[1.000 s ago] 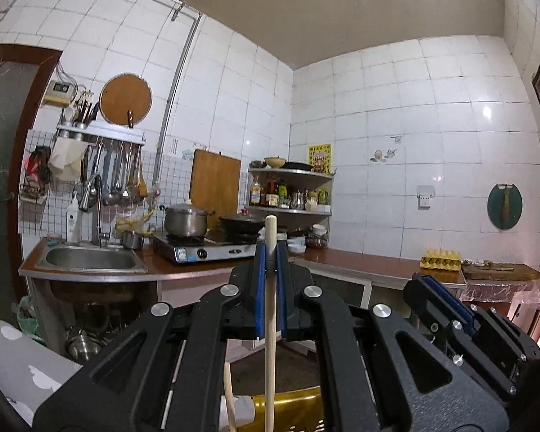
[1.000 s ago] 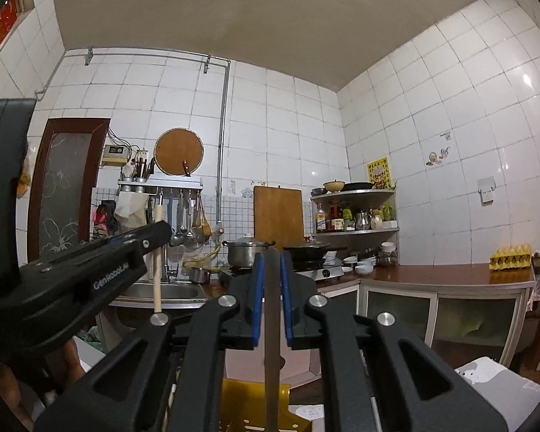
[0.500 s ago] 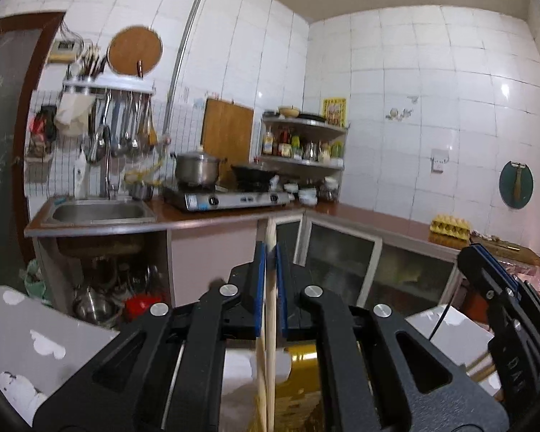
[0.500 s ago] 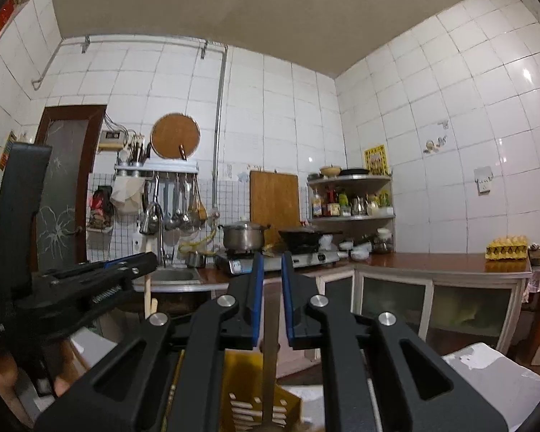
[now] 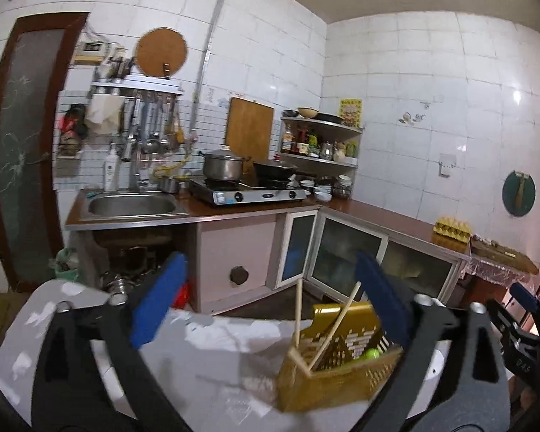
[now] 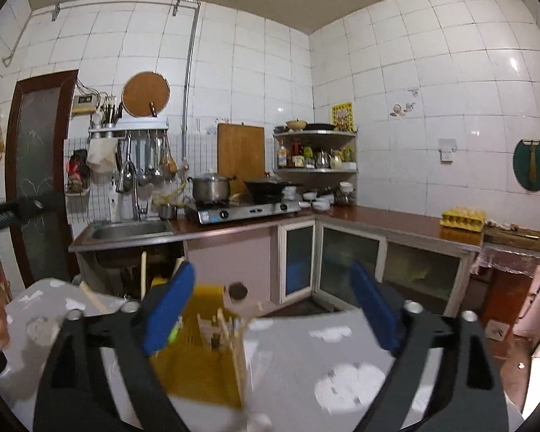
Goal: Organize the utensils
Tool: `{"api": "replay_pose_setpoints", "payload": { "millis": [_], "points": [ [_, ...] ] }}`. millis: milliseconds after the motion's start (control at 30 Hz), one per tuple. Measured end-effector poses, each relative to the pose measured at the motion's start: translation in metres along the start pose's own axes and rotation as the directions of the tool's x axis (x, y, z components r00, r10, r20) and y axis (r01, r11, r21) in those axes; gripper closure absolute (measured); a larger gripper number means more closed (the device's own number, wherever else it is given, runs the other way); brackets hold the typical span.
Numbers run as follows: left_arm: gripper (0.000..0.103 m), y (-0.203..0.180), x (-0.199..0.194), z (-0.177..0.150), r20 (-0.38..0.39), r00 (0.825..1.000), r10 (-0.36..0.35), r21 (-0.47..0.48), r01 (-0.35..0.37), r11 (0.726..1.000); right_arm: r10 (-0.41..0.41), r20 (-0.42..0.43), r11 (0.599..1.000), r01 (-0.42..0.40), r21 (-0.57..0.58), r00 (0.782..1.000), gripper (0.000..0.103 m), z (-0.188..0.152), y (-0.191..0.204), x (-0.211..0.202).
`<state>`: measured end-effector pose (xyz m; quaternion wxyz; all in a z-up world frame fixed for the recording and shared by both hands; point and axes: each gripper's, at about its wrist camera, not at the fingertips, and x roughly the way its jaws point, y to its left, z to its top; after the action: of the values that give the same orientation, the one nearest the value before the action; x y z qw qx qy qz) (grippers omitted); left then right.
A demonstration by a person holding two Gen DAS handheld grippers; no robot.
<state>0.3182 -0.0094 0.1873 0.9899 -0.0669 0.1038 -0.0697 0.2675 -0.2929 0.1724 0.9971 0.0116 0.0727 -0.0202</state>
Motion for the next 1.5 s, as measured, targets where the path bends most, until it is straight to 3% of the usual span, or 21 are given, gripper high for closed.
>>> {"api": "replay_pose_setpoints", "payload": {
  "millis": [100, 233, 367, 533, 733, 1033, 1500],
  "points": [
    [0.005, 0.008, -0.035, -0.010, -0.012, 1.000, 0.015, 0.010, -0.015, 1.000, 0.007, -0.036, 1.000, -0.007, 0.011, 0.999, 0.005, -0.010, -0.005, -0.032],
    [0.005, 0.009, -0.084, -0.038, -0.026, 0.997, 0.066, 0.064, -0.064, 0.996, 0.014, -0.082, 0.999, -0.012, 0.035, 0.997, 0.004, -0.035, -0.006, -0.075],
    [0.005, 0.007, -0.123, -0.073, -0.057, 0.994, 0.097, 0.058, -0.094, 0.994, 0.017, -0.128, 0.999, -0.013, 0.031, 0.992, 0.004, -0.066, 0.003, -0.110],
    [0.005, -0.005, -0.164, -0.130, -0.107, 0.986, 0.126, 0.084, -0.118, 0.989, 0.016, -0.144, 0.999, -0.009, 0.049, 0.990, 0.004, -0.110, 0.011, -0.152],
    [0.005, -0.014, -0.201, -0.173, -0.071, 0.983, 0.167, 0.102, -0.159, 0.982, 0.028, -0.131, 0.999, -0.023, 0.043, 0.991, 0.004, -0.146, 0.019, -0.179],
    [0.005, -0.026, -0.203, -0.212, -0.069, 0.977, 0.200, 0.163, -0.187, 0.969, 0.028, -0.115, 0.998, -0.021, 0.062, 0.993, 0.004, -0.165, 0.016, -0.190],
    [0.005, -0.024, -0.203, -0.214, -0.070, 0.980, 0.185, 0.151, -0.173, 0.973, 0.023, -0.109, 0.999, -0.019, 0.030, 0.994, 0.004, -0.167, 0.023, -0.194]
  ]
}}
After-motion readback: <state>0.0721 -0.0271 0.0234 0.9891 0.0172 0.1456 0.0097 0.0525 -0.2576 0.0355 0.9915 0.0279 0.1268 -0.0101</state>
